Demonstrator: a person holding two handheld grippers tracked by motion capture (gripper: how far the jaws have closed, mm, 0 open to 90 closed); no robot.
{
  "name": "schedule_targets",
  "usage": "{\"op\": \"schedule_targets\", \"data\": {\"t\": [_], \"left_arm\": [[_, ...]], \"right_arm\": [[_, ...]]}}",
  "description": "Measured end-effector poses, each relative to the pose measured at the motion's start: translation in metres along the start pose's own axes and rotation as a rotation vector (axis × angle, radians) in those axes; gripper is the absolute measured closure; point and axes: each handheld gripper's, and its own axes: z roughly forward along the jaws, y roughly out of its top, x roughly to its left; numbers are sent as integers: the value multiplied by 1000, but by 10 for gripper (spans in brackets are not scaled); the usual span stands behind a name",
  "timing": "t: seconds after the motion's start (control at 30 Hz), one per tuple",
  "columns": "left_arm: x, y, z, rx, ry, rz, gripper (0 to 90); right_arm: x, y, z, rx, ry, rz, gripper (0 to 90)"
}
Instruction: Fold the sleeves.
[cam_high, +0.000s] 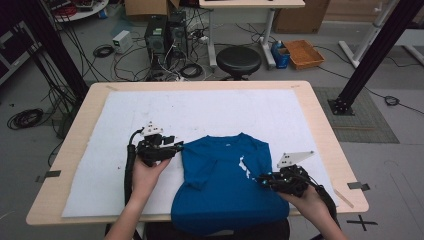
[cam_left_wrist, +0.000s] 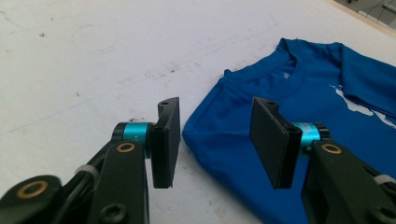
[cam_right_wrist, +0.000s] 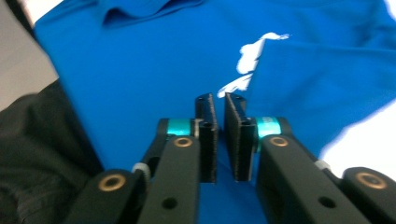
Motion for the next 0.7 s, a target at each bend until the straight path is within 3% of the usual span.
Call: {"op": "schedule_targets", "data": {"t": [0.07,0.17,0.3,0.43,0.5,0.53,0.6,0.7], "left_arm": [[-1,0,1,-4,0,0,530],[-1,0,1,-5,0,-3,530],[-1,0,0,-3,1,-4,530],[0,0,0,-4,4,-8,530],[1,0,1,1,6,-9,530],[2,-1,1,-1,6,-11,530],[3,-1,2,4,4,-11,530],[2,-1,3,5,5,-9,523]], "right_arm": [[3,1,3,0,7,-15,738],[2,8,2,-41,-31,-26,715],[-20,24,4,-71,-162,11,673],[-72,30,10,-82,-219,219,644],[-96,28,16,-60,-244,314,643],[-103,27,19,-43,-232,347,644],[-113,25,25,-27,-207,391,645],[-117,24,32,-16,-183,379,736]]}}
